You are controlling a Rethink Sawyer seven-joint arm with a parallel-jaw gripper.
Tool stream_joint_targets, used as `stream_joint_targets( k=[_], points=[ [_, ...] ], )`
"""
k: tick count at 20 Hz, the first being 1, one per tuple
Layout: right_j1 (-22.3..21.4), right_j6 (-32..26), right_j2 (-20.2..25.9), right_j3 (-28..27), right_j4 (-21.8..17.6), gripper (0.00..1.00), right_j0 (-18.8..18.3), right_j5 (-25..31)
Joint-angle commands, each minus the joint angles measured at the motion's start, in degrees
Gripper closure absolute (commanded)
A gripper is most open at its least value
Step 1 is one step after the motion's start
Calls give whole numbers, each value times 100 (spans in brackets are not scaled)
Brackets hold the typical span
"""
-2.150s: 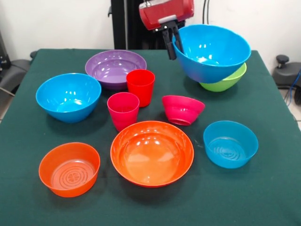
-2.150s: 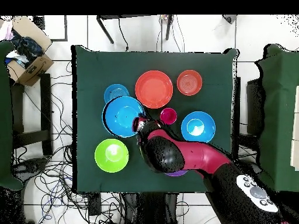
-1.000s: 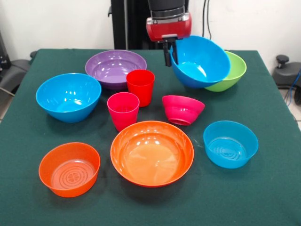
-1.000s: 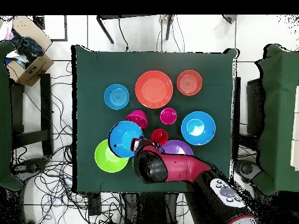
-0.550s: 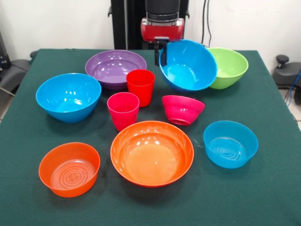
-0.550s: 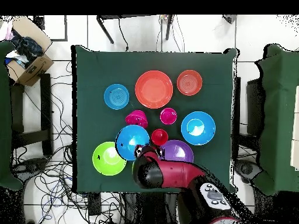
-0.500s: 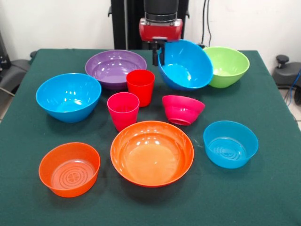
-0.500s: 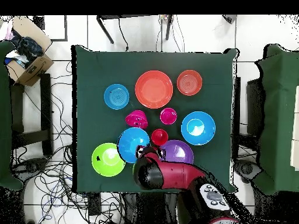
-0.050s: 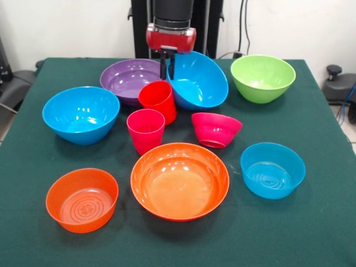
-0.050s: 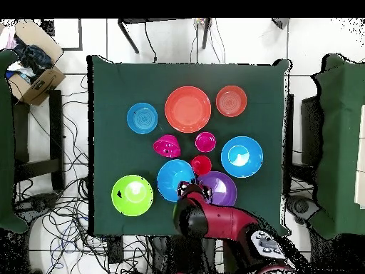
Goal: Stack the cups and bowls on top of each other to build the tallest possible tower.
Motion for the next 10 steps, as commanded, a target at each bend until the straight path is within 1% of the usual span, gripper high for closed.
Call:
stream_joint_targets(
  k=[1, 2, 5, 6, 9, 10],
  points=[
    [434, 632, 276, -580, -520, 100, -126, -1115],
    [447, 682, 364, -605, -529, 100, -186, -1187],
    [368, 734, 513, -562, -521, 100, -270, -1046],
    [326, 749, 615, -533, -533, 100, -350, -946],
    [289, 794, 827, -477, -603, 100, -525, -910],
    [277, 817, 982, -448, -640, 100, -651, -837]
  ],
)
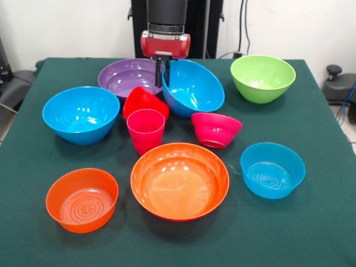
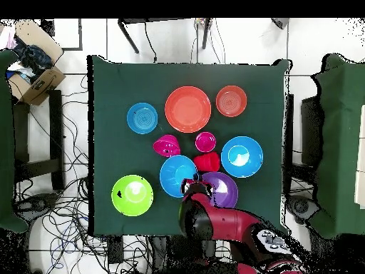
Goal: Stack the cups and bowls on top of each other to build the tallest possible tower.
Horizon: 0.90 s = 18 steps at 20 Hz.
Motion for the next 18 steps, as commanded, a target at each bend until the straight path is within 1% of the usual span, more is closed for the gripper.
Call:
stream_joint_targets(
  k=[1, 2, 4, 9, 12, 18],
  points=[
    [32, 837, 943, -410, -333, 100, -397, 12],
    [32, 861, 1100, -375, -375, 100, -520, 62],
    [8, 851, 1217, -338, -372, 100, -602, 143],
    [-39, 830, 1340, -280, -227, 100, -655, 240],
    [-8, 832, 1759, -209, -183, 100, -946, 599],
    [-20, 741, 2085, -141, -126, 100, -1169, 839]
  ],
)
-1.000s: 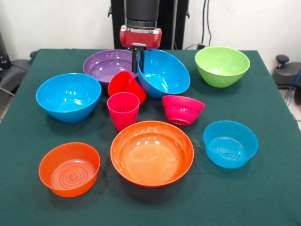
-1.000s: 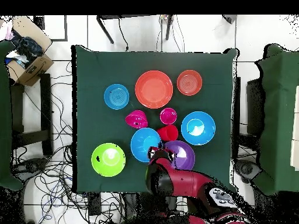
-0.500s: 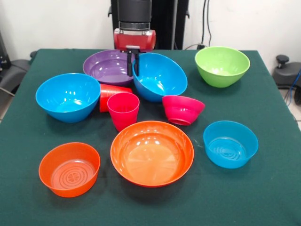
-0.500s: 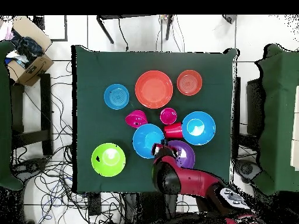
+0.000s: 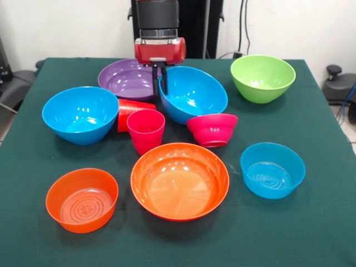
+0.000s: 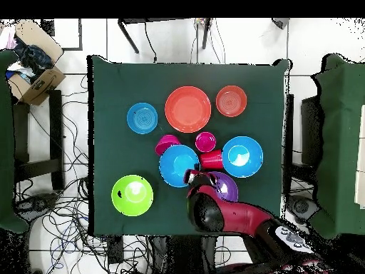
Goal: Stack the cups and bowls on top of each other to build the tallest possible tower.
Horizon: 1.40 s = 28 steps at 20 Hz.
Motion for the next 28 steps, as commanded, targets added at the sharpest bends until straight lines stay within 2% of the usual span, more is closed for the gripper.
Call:
stream_joint_targets(
  k=[1, 8, 14, 21, 26, 28],
  points=[
    [-30, 725, 1099, -129, -38, 100, -197, 866],
    [39, 617, 1714, -20, 45, 100, -638, 1384],
    [213, 609, 1992, -28, 79, 100, -779, 1523],
    [213, 730, 2077, -3, 34, 100, -807, 1227],
    [339, 810, 2357, 52, -109, 100, -1039, 905],
    [249, 873, 2266, 46, -37, 100, -960, 833]
  ],
)
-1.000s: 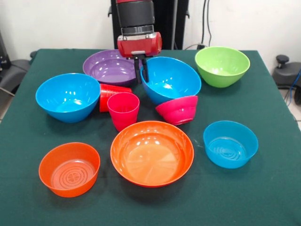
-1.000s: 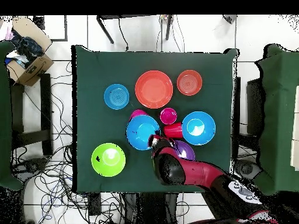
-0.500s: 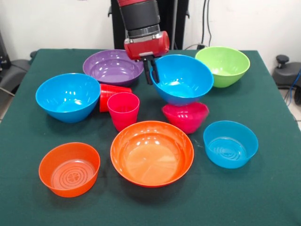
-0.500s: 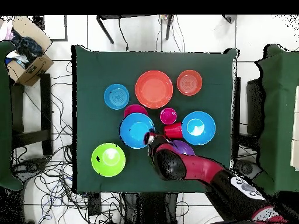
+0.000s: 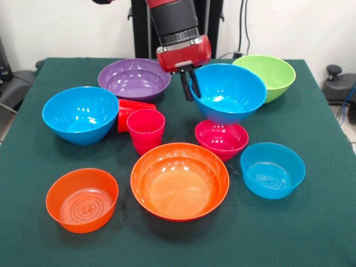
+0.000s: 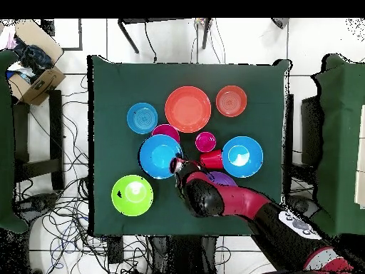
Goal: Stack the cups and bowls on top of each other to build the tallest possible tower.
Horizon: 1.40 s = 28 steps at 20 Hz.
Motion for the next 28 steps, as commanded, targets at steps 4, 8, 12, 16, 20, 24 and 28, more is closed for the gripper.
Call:
stream_joint_targets(
  k=[4, 8, 12, 16, 20, 24, 28],
  points=[
    [36, 939, 10, -157, 9, 100, 347, -524],
    [50, 964, -343, -365, 117, 100, 632, -889],
    [62, 916, -582, -444, 195, 100, 805, -1037],
    [111, 861, -599, -503, 121, 100, 789, -1120],
    [115, 879, -579, -527, 90, 100, 785, -1285],
    [96, 853, -723, -578, 127, 100, 879, -1436],
    [-46, 753, -935, -648, 312, 100, 1044, -1093]
  ],
)
